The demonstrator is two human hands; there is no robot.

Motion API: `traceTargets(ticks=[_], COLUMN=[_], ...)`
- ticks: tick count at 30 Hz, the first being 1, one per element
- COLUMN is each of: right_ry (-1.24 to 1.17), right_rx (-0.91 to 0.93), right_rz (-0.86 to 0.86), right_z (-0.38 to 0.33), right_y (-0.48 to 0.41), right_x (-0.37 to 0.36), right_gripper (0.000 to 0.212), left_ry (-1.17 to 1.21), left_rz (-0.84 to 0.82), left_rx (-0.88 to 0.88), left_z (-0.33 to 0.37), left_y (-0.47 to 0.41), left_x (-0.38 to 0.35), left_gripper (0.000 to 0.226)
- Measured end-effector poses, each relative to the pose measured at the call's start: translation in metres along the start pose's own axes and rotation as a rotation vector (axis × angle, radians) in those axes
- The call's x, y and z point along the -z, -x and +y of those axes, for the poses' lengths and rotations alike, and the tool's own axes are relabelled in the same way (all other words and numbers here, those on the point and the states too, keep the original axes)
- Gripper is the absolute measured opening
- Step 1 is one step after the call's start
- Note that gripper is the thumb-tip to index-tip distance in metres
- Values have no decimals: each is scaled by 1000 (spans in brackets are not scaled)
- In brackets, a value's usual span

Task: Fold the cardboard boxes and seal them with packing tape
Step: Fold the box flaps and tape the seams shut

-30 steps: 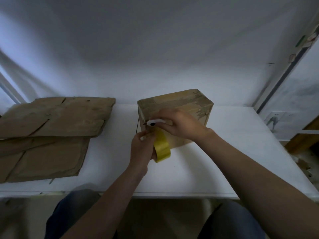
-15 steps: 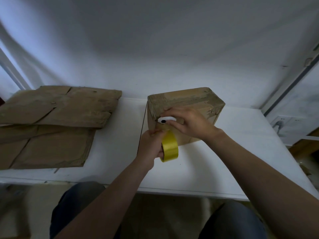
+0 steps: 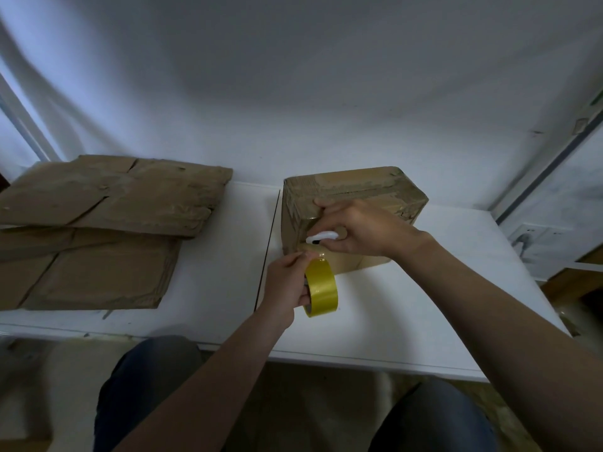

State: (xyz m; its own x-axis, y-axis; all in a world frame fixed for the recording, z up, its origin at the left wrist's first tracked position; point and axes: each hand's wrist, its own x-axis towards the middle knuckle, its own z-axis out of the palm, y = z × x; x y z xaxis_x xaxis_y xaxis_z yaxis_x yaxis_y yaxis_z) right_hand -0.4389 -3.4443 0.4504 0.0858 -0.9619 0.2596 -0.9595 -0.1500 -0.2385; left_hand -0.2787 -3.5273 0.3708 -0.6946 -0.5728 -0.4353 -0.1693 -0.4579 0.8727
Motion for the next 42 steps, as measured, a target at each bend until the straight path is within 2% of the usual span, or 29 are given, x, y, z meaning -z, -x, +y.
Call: traceTargets(ticks=[7,10,12,18,22,28,35,39,42], right_ry=[127,221,250,241,126,26,-110,-268,-262], right_rx=[-13,-27,-44,-100,-166,-293,-251,-298,-232], right_rz=[-65,-105,-115,-245,-283,-364,-293,-221,-145], right_z=[-6,-9,-12,-7,1,2,8,7,2], right_y=[-7,-12,-16,-24,-18,-4,5,9,8], right_x=[-7,-12,-13,-8,3,14,7,7,2], right_gripper=[15,4,11,6,18,50,46,34,24], left_ry=[-34,-30,-35,-66,-100,-162,-417,-376,-330], left_rz=[22,29,40,32,23,43,123,98,80], left_rx=[-17,-21,-20,-33,-42,-76,-234,-206,-160], left_z=[-3,-5,-3,1,1,-2,-1,-1,-2], left_y=[-1,-4,-7,-13,-15,-18,-21,-20,-19], left_x=[1,1,2,1,1,9,24,21,15], left_gripper=[6,14,22,21,6,13,7,9,11])
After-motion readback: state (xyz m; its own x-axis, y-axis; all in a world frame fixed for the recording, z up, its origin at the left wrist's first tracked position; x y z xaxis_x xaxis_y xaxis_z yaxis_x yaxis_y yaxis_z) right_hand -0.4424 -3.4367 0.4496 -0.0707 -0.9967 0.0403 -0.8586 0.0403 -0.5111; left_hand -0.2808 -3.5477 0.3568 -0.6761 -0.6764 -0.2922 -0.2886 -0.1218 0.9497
